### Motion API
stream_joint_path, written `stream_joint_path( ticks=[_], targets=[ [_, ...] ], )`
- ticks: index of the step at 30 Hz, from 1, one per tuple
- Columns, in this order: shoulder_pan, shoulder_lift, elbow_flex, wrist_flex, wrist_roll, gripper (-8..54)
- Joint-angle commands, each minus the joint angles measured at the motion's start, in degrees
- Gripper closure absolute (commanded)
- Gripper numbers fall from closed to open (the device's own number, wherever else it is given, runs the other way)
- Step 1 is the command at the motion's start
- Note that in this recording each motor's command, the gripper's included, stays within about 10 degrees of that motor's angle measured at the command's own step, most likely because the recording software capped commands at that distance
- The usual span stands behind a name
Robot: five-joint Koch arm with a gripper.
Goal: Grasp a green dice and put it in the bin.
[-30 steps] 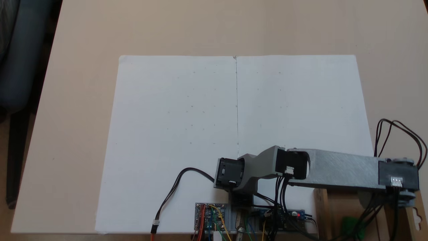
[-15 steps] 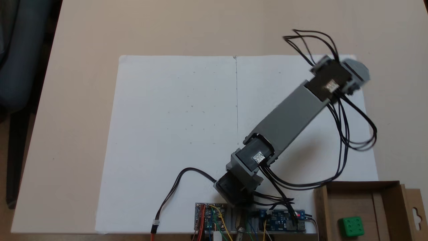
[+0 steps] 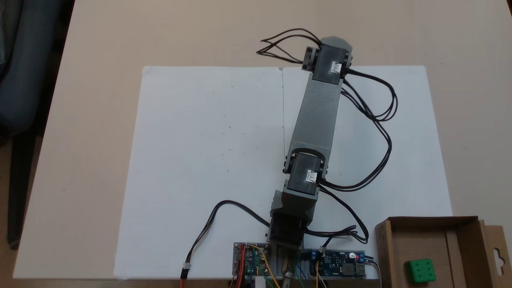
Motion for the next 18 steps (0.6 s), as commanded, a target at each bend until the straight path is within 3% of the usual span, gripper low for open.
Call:
stream_joint_path(
  ticks=[1, 9, 18],
  targets=[
    [-0.97, 3.60, 0.44, -7.01, 2.02, 1.6],
    [-5.89, 16.70, 26.37, -27.67, -2.37, 0.7],
    [-5.80, 21.36, 54.14, -48.41, -6.15, 2.3]
  ],
)
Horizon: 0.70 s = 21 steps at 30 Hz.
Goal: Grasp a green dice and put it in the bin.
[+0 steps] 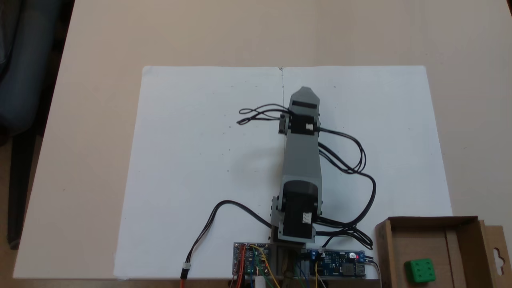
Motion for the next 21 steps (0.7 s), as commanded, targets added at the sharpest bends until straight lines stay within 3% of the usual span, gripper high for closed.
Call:
stream_joint_path(
  ticks=[1, 8, 21],
  targets=[
    [0.18, 4.92, 3.43, -9.65, -5.80, 2.3],
    [-2.29, 15.47, 24.17, -26.17, -7.47, 1.9],
    [-5.10, 29.71, 43.59, -53.07, -7.73, 1.9]
  ],
)
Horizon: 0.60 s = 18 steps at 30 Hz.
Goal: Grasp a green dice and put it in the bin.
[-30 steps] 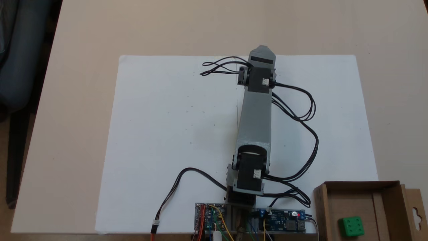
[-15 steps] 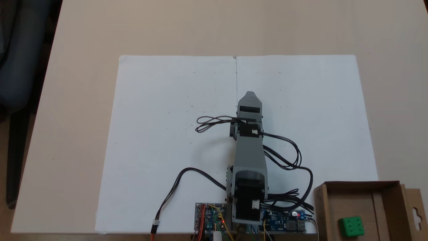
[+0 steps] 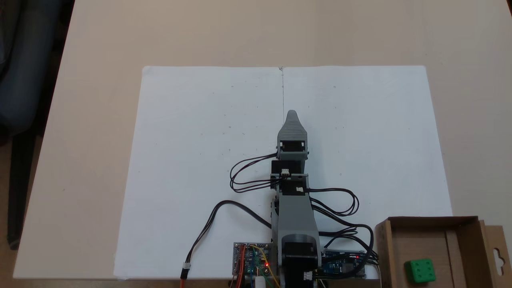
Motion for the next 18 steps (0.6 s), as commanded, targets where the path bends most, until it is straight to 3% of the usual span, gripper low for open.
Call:
stream_joint_path(
  ticks=[1, 18],
  targets=[
    [0.26, 6.50, 3.78, -9.47, -4.13, 1.8],
    [0.35, 6.15, 3.78, -39.00, -4.48, 1.0]
  ],
)
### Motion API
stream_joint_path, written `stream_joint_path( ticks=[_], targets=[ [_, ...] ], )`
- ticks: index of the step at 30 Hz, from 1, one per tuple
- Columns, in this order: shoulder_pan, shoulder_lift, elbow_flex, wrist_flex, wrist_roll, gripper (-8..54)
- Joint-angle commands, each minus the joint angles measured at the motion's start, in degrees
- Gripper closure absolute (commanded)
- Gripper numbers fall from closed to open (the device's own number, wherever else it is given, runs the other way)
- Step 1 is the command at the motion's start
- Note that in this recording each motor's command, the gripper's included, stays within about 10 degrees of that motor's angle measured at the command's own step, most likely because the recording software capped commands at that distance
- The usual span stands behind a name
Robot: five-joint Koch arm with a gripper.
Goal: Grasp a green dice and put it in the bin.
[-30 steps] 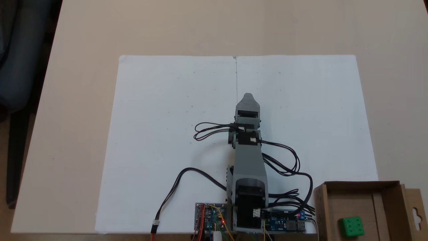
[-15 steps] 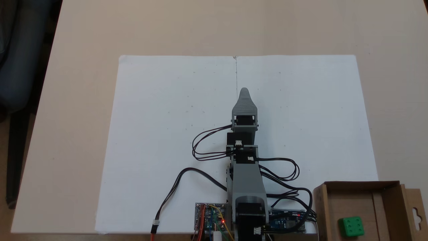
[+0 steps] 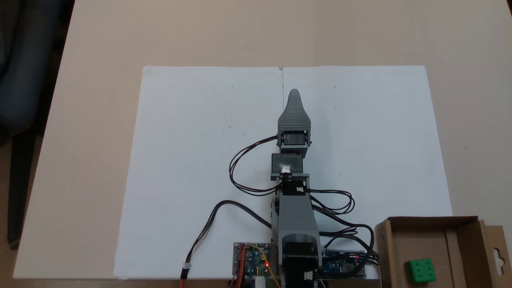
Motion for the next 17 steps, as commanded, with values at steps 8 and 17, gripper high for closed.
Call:
stream_joint_path(
  ticks=[8, 17],
  targets=[
    [-0.35, 6.15, 3.78, -20.90, -4.13, 0.9],
    [-0.35, 6.15, 3.78, -23.55, -4.13, 0.9]
  ],
)
